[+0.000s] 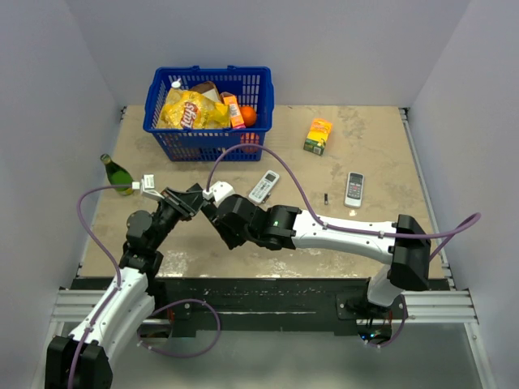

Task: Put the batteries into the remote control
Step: Load the battery cover into the remote control.

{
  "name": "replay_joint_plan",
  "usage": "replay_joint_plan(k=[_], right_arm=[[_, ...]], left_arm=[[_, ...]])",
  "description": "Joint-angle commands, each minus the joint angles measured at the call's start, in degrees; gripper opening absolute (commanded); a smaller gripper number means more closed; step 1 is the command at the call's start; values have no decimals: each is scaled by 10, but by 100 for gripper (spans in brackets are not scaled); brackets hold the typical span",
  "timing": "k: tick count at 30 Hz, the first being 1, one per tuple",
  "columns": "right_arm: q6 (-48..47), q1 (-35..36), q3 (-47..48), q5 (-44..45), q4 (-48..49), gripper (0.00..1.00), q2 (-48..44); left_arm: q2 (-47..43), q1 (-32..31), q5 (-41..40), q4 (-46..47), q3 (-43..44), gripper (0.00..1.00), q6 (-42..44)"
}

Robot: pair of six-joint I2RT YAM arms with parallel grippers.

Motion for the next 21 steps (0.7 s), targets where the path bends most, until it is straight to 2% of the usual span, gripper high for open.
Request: replay_joint_plan(k=[1, 21], right_arm=[[6, 1, 31, 17, 6, 11, -4], [2, 1, 54, 4, -15, 11, 19]], left_arm=[[-6, -3, 4, 31, 3, 0, -14], [-7, -4, 5, 40, -2, 0, -39]])
